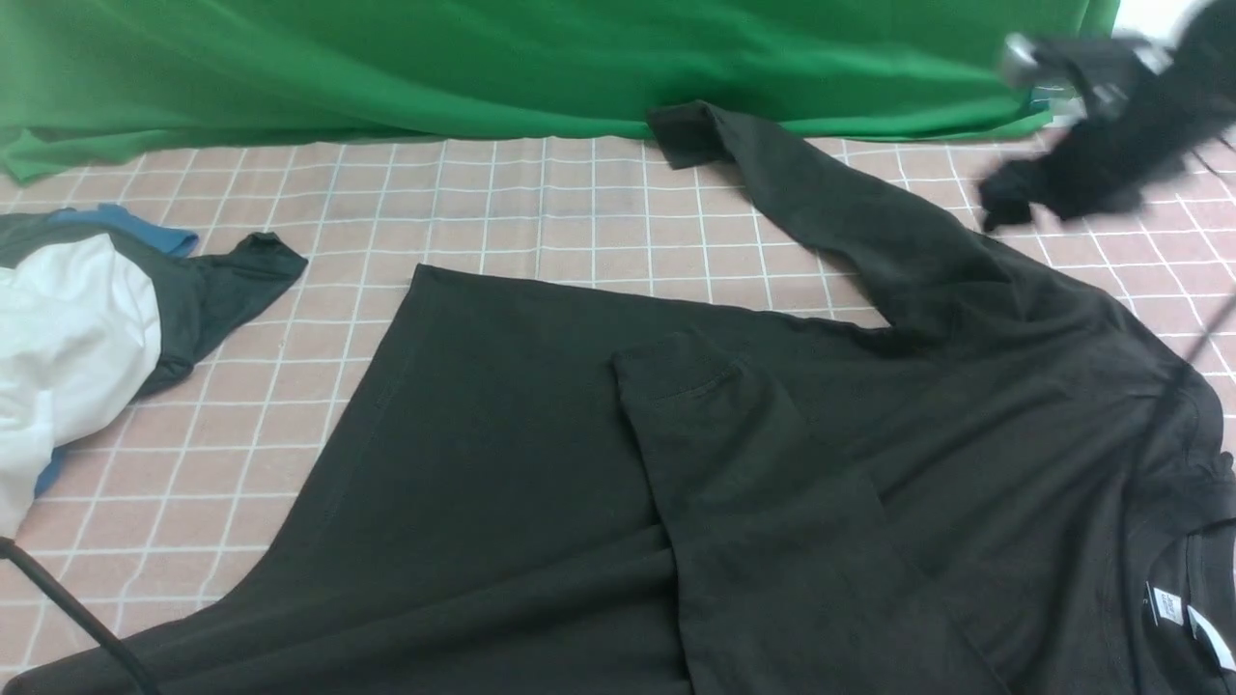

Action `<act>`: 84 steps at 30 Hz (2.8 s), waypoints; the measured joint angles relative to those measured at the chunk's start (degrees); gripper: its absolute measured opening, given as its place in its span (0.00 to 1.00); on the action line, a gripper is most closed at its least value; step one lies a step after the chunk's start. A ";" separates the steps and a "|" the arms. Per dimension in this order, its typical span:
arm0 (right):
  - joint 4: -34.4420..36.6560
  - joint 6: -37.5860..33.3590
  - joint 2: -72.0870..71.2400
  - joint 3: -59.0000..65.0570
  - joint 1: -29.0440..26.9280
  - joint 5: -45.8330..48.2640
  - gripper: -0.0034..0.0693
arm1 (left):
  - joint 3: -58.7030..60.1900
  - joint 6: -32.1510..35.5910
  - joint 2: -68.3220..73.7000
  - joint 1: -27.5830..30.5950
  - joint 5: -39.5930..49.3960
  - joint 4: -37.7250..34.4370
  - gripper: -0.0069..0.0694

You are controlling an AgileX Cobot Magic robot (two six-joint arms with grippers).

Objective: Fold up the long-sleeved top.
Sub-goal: Use your right arm to clamp the cuff farthest to him

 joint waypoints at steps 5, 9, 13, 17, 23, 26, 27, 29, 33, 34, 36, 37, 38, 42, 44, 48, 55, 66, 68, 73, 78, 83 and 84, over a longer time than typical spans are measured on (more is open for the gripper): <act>0.36 -0.29 7.83 -13.57 4.12 -1.20 0.76 | 0.00 0.00 0.00 0.00 0.00 0.00 0.14; 0.36 -0.06 16.50 -22.64 4.67 -2.14 0.85 | 0.00 0.00 0.00 0.00 -0.98 0.00 0.14; 0.28 0.12 26.74 -32.42 4.67 -2.36 0.86 | 0.00 0.00 0.00 0.00 -1.94 0.00 0.14; 0.44 0.21 29.96 -35.28 4.62 -2.99 0.84 | 0.00 0.00 0.00 0.00 -1.96 0.00 0.14; 0.81 0.21 30.34 -35.97 4.67 -2.33 0.62 | 0.00 0.00 0.00 0.00 -1.96 0.00 0.14; 1.27 -0.28 29.12 -36.24 4.67 2.36 0.23 | 0.00 0.00 0.00 0.00 -2.00 0.00 0.14; 1.27 -0.28 28.98 -36.24 4.67 2.76 0.22 | 0.00 0.00 0.00 0.00 -2.00 0.00 0.14; 0.93 -0.32 26.79 -36.24 4.37 9.15 0.14 | 0.00 0.00 0.00 0.00 -2.07 0.06 0.14; 0.62 -0.21 21.69 -36.24 4.18 17.95 0.13 | 0.00 0.00 0.00 0.00 -2.77 0.24 0.14; 0.54 -0.16 20.14 -36.24 4.18 19.82 0.13 | 0.00 0.00 0.00 0.00 -2.96 0.29 0.14; 0.43 -0.03 17.49 -36.24 4.29 22.91 0.13 | 0.00 0.00 0.00 0.00 -2.98 0.36 0.14; 0.43 0.02 16.16 -36.24 4.36 24.29 0.13 | 0.00 0.00 0.00 0.00 -2.98 0.35 0.14; 0.43 0.26 14.69 -36.08 4.65 26.15 0.13 | 0.00 0.00 0.00 0.00 -2.98 0.41 0.14; 0.14 0.51 10.00 -32.70 5.46 27.27 0.13 | 0.00 0.00 0.00 0.00 -2.98 0.41 0.14; 0.14 0.64 4.86 -25.36 6.31 27.41 0.13 | 0.00 0.00 0.00 0.00 -3.00 0.41 0.14; 0.25 1.93 -2.71 -8.29 6.99 25.75 0.14 | 0.00 0.00 0.00 0.00 -3.00 0.41 0.14; 0.16 4.99 -8.96 13.97 6.99 20.14 0.37 | 0.00 0.00 0.00 0.00 -3.05 0.25 0.14; 0.27 5.08 -8.99 8.92 6.99 1.31 0.96 | 0.00 0.00 0.00 0.00 -3.06 -1.29 0.14; 0.27 5.01 -7.31 6.86 6.99 -3.90 0.90 | 0.00 0.00 0.00 0.00 -3.12 -1.29 0.14; 0.21 4.96 0.34 2.23 6.93 -6.09 0.81 | 0.00 0.00 0.00 0.00 -3.12 -1.48 0.14; 0.21 4.96 7.49 -1.57 6.93 -6.42 0.81 | 0.00 0.00 0.00 0.00 -3.12 -1.48 0.14; 0.77 4.90 10.64 -2.69 6.93 -5.85 0.70 | 0.00 0.00 0.00 0.00 -3.18 -1.48 0.14; 0.86 4.90 10.69 -2.69 6.93 -5.85 0.70 | 0.00 0.00 0.00 0.00 -3.18 -1.48 0.14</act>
